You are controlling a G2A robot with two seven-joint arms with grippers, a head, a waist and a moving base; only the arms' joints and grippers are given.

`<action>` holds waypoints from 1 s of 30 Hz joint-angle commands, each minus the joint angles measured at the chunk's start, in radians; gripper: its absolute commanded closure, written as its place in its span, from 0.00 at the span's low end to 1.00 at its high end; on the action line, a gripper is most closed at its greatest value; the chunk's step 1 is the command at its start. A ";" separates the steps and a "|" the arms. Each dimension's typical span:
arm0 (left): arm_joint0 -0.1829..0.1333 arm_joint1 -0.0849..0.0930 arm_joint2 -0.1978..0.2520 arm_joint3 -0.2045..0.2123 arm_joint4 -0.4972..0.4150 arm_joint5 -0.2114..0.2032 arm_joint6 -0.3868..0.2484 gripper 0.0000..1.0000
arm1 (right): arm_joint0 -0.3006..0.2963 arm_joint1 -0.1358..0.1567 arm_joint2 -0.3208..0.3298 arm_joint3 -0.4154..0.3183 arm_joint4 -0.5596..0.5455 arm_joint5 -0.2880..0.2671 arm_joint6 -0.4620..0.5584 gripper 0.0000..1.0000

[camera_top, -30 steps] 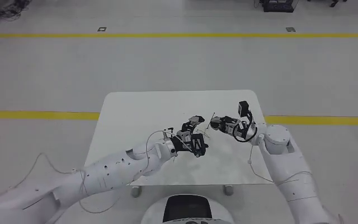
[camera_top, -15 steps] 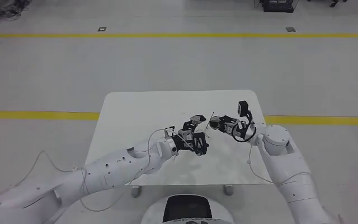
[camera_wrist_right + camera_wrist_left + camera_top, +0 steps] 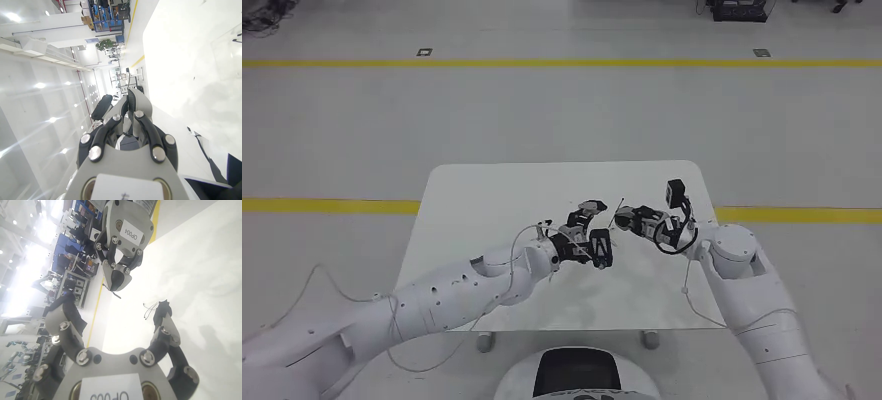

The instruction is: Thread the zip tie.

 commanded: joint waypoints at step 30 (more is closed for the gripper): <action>-0.039 -0.014 -0.001 -0.018 0.000 0.004 -0.064 0.00 | -0.014 0.007 -0.010 -0.031 0.016 0.018 -0.052 1.00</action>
